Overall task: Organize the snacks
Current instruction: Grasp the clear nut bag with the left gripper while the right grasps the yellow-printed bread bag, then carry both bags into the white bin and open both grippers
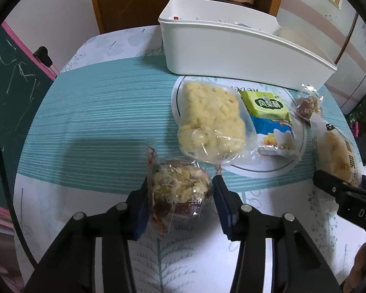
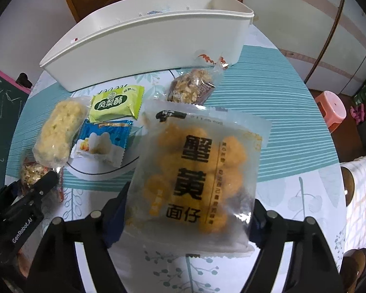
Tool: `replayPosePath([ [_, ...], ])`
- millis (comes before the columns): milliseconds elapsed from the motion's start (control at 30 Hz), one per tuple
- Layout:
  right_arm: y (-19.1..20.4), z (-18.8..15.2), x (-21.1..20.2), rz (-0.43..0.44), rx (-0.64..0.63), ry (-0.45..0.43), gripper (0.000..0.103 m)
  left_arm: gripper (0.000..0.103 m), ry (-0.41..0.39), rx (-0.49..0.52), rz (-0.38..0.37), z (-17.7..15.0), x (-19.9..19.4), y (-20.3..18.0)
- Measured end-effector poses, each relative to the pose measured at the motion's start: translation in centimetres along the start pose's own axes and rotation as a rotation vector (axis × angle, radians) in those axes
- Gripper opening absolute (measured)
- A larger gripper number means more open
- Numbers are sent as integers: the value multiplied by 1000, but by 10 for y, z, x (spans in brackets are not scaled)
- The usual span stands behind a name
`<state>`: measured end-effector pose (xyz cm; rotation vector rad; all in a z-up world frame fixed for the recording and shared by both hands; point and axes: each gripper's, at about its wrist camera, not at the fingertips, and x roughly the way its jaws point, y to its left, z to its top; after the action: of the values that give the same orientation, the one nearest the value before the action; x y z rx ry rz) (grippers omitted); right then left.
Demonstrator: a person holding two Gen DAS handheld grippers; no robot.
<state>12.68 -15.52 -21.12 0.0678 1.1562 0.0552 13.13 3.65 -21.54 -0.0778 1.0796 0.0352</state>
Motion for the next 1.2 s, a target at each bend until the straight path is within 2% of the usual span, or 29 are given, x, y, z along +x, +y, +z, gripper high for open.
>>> replayPosePath([
  [267, -11, -14, -15, 82, 19, -17, 77, 45, -10, -21, -62, -12, -22, 5],
  [400, -5, -22, -30, 119, -8, -59, 77, 45, -32, -20, -99, -20, -40, 4],
  [633, 5, -22, -53, 172, -53, -111, 77, 45, -133, 22, -141, -14, -88, -6],
  [967, 18, 0, -102, 214, -112, -216, 77, 45, -263, 73, -182, 27, -153, -20],
  [1200, 23, 38, -141, 180, -165, -322, 77, 46, -325, 82, -166, 85, -183, -20],
])
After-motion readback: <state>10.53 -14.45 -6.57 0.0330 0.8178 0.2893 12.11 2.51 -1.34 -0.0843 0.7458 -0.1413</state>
